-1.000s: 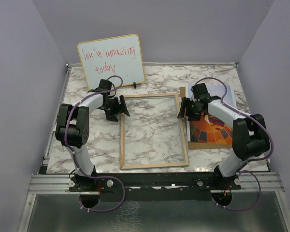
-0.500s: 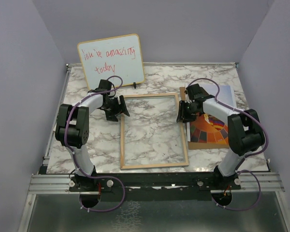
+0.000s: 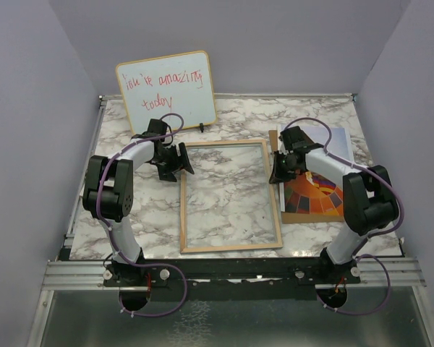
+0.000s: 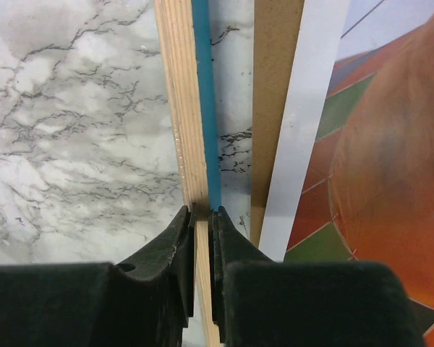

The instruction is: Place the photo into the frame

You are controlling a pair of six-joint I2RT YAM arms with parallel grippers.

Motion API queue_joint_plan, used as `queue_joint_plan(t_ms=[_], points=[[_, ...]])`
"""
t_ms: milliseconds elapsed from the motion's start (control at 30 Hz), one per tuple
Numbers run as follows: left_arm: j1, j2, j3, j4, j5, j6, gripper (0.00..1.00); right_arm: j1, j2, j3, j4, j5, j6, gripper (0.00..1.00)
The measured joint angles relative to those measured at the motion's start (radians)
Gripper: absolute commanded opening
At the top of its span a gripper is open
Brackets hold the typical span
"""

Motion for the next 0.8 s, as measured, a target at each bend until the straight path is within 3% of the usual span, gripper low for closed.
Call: queue_joint_plan(t_ms=[233,500,800], points=[[0.0,0.0,0.0,0.0,0.0,0.001,0.77,0.0,-0.005,-0.004,-0.001,0.04,0.03,0.13],[0.0,0.0,0.0,0.0,0.0,0.002,0.77,0.003,-0.074,-0.03,-0.008,0.07,0.045,0.45],[0.0,0.0,0.0,0.0,0.0,0.002,0.77,0.001,-0.062,-0.029,0.014,-0.058,0.015,0.63]])
